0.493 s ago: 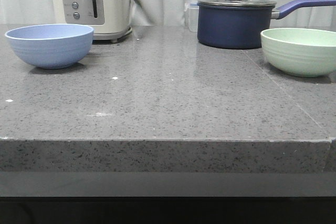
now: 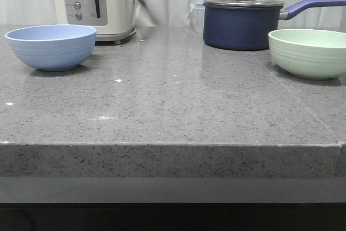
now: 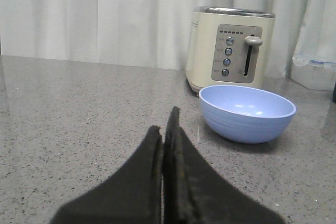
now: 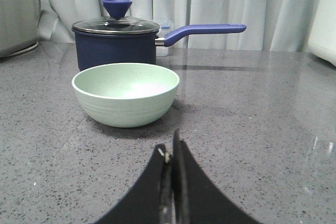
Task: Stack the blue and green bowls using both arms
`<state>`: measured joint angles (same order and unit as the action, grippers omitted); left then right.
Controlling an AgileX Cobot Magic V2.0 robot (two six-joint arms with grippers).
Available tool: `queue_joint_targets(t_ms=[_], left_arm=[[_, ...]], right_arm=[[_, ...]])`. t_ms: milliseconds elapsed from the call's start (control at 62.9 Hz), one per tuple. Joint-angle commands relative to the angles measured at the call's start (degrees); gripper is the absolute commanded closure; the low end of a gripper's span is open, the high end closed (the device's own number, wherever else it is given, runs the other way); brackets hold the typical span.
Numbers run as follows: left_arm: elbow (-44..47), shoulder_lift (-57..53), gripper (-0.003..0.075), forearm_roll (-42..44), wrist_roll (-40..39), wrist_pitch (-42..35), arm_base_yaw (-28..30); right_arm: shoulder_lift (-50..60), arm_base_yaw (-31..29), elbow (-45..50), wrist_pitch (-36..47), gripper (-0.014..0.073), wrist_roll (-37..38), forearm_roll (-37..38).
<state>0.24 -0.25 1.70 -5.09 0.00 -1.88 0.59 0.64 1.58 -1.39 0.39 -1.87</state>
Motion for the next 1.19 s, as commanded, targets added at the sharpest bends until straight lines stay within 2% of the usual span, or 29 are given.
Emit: queue_joint_targets(t_ms=[0, 382, 589, 732, 859, 1034, 1177], left_arm=[[0.3, -1.0, 0.0740, -0.5, -0.1, -4.3, -0.4], [0.3, -1.0, 0.0740, -0.5, -0.1, -4.6, -0.4], [-2.1, -1.0, 0.0740, -0.5, -0.1, -9.0, -0.4], [-9.6, -0.7, 0.0740, -0.5, -0.1, -3.8, -0.4], [-19.2, 1.5, 0.0740, -0.5, -0.1, 5.0, -0.4], [-32.7, 8.7, 0.0740, -0.5, -0.1, 17.2, -0.4], [-40.3, 15.7, 0.0740, -0.5, -0.1, 23.7, -0.4]], right_arm=[[1.1, -0.3, -0.9, 5.1, 0.0649, -0.4, 0.6], [1.1, -0.3, -0.9, 6.0, 0.0649, -0.4, 0.6], [1.1, -0.3, -4.3, 5.2, 0.0649, -0.4, 0.6], [0.3, -0.3, -12.0, -1.9, 0.0649, -0.4, 0.6], [-2.3, -0.3, -20.7, -7.9, 0.0649, -0.4, 0.7], [-9.5, -0.3, -31.3, -15.3, 0.0649, -0.4, 0.7], [-16.6, -0.3, -37.8, -21.6, 0.0649, -0.4, 0.8]])
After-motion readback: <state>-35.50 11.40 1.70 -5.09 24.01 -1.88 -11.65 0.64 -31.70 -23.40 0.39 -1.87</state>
